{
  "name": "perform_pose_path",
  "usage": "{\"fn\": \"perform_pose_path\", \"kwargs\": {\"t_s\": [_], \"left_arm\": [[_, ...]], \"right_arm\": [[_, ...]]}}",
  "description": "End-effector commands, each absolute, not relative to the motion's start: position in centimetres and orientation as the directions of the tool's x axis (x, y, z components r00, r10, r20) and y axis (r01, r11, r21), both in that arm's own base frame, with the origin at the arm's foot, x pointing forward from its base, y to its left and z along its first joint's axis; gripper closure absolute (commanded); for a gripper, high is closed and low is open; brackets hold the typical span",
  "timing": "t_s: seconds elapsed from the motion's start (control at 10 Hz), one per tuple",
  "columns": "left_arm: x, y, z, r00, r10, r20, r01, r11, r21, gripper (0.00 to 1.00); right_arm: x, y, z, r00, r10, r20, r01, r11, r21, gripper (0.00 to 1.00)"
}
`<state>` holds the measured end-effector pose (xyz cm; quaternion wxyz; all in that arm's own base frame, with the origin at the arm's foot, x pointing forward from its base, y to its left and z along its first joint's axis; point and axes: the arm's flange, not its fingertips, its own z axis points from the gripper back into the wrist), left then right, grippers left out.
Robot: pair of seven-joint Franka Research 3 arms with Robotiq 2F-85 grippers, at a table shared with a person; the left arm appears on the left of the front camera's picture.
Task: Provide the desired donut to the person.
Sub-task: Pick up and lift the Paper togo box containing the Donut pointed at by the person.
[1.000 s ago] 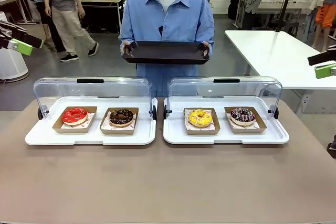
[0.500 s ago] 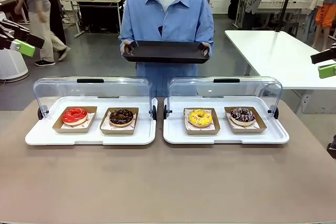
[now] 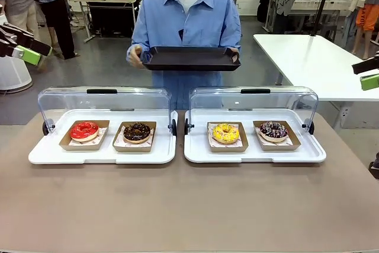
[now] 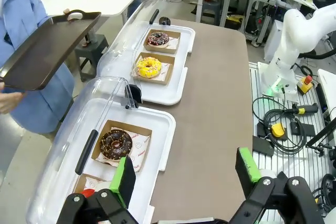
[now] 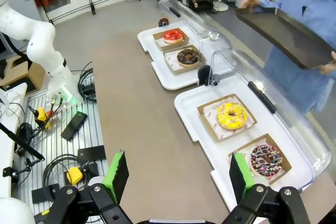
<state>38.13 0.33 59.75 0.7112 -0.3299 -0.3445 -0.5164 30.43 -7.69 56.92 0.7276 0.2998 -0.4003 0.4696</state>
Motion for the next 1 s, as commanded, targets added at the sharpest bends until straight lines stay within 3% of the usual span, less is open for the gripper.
{"fn": "perform_pose_path", "kwargs": {"t_s": [0.0, 0.9], "left_arm": [[38.19, 0.38, 59.88, 0.226, -0.503, 0.834, 0.963, 0.246, -0.113, 0.00], [38.19, 0.38, 59.88, 0.226, -0.503, 0.834, 0.963, 0.246, -0.113, 0.00]], "right_arm": [[30.64, -7.54, 56.94, 0.219, 0.427, 0.877, -0.929, 0.366, 0.054, 0.00], [30.64, -7.54, 56.94, 0.219, 0.427, 0.877, -0.929, 0.366, 0.054, 0.00]]}}
